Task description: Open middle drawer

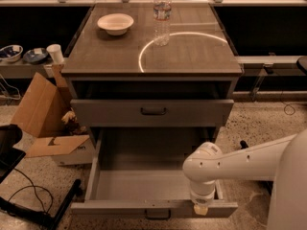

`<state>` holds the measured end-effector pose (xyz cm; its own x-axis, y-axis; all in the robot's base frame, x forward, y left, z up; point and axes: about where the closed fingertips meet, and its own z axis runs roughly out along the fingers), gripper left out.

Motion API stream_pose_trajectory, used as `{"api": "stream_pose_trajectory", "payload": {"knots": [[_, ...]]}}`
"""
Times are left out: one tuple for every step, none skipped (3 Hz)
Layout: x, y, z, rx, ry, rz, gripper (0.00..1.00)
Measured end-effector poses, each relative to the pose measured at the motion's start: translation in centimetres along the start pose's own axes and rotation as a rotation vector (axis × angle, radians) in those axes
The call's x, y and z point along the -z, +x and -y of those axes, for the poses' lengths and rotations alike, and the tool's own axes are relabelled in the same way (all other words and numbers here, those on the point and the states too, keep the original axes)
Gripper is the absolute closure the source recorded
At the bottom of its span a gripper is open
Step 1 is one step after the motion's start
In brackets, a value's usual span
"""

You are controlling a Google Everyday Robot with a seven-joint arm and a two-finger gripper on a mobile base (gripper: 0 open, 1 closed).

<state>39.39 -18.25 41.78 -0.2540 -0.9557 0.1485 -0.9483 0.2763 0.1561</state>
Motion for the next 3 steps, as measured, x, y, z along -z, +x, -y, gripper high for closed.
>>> {"api": "stream_pose_trajectory", "payload": {"knots": [[0.0,0.6,-1.0,-0.02,-0.02,-0.013,1.0],[0.0,1.2,-1.9,-0.036,-0.038,-0.025,1.0],[0.2,1.6,-2.8,-0.058,-0.052,-0.033,1.0]]}}
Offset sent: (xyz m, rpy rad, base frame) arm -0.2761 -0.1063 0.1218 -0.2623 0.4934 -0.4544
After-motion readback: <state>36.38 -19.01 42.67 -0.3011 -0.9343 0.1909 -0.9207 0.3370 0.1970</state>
